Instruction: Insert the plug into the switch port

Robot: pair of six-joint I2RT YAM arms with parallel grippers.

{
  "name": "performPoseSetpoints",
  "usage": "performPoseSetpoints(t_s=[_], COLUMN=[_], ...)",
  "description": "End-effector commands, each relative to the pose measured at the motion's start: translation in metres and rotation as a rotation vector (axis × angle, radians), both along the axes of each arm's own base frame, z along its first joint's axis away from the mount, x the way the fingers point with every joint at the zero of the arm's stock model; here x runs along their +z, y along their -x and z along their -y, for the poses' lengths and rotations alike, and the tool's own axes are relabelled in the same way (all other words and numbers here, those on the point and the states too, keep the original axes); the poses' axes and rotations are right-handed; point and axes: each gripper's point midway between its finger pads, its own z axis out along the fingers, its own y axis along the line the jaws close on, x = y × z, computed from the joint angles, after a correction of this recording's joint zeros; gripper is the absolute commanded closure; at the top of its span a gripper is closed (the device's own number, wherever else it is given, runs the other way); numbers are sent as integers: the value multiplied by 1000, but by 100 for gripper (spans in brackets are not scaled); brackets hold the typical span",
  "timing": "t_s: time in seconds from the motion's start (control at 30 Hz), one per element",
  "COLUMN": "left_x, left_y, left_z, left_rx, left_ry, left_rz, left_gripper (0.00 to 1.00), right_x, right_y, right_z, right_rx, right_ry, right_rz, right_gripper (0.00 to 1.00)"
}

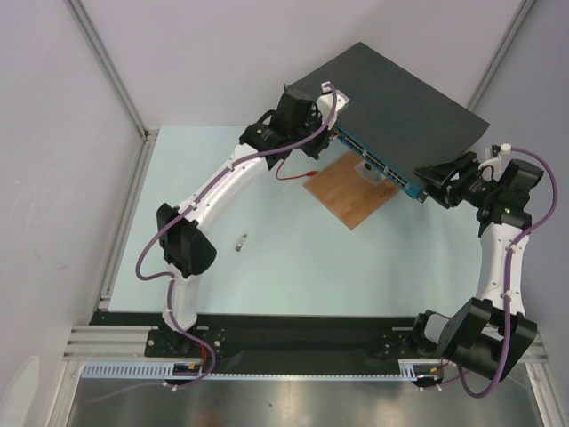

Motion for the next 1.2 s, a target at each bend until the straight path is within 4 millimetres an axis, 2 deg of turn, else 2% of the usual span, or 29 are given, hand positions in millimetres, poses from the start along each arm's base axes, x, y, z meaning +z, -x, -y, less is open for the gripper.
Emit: performPoseSetpoints(t_s=[0.0,0.57,0.83,0.87,1.07,1.17], left_x=[39,48,51,58,71,74], left_y=[-13,-32,-32,-31,-44,-39], left_z=[7,29,38,38,51,52], left_rx=[11,2,-7,-9,-5,-25], left_ry=[84,186,289,314,399,393], left_rz=[92,155,173,193,232,220], left_gripper=[99,100,100,99,99,95], right_x=[4,-1,-4,-5,-6,-3], right_y=[-18,-18,-17,-17,-19,-19], right_z=[5,4,5,5,13,16], right_rx=[4,9,7,9,-2,-3], right_ry=[119,125,127,128,141,145], right_rz=[105,96,88,88,81,87], right_gripper=[100,100,100,100,100,100])
